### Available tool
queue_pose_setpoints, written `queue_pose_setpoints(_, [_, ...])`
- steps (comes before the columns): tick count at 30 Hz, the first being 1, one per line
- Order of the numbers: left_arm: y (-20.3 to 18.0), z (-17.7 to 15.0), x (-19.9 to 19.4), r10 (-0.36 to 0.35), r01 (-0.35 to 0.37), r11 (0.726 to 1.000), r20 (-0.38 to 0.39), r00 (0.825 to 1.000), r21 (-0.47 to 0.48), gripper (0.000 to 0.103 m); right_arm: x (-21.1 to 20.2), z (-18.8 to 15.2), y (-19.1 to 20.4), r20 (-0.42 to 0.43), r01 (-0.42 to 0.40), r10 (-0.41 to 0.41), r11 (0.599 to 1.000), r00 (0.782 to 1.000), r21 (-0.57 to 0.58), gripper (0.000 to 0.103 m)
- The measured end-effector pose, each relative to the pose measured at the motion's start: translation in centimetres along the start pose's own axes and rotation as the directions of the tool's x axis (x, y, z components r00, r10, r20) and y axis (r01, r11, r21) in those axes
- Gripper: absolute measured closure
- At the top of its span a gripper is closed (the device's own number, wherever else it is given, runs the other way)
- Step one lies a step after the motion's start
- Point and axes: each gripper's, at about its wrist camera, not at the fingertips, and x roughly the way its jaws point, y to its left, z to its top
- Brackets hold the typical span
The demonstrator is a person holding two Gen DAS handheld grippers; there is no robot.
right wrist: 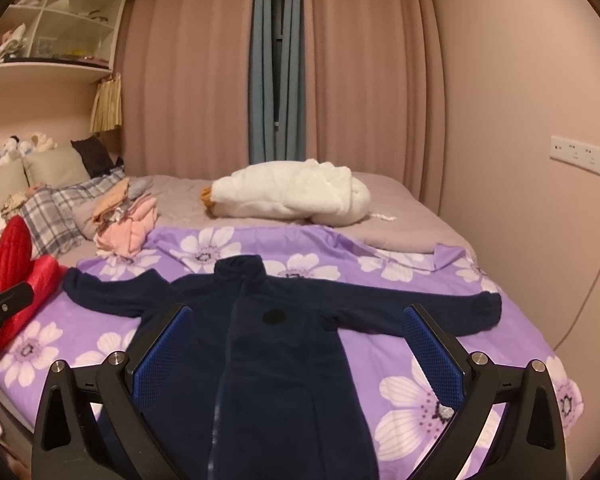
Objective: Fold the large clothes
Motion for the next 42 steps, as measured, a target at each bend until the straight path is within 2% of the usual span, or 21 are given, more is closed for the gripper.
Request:
queue_pose_setpoints(17, [0.17,0.04,0.17,-0.018,0.017,1.000,-0.024,1.000,-0.021,0.000,0.13,0.06,-0.18,-0.002,0.008,-0.008,1.000,1.000,0.005,0.000])
queue_pose_setpoints(42, [-0.39,-0.25,-0.14,-0.030,0.031,0.999,-0.029,0.999,0.026,0.000,-0.24,0.39,0.40,0.018,0.029,-0.028,0.999,0.999,-0.044,0.000])
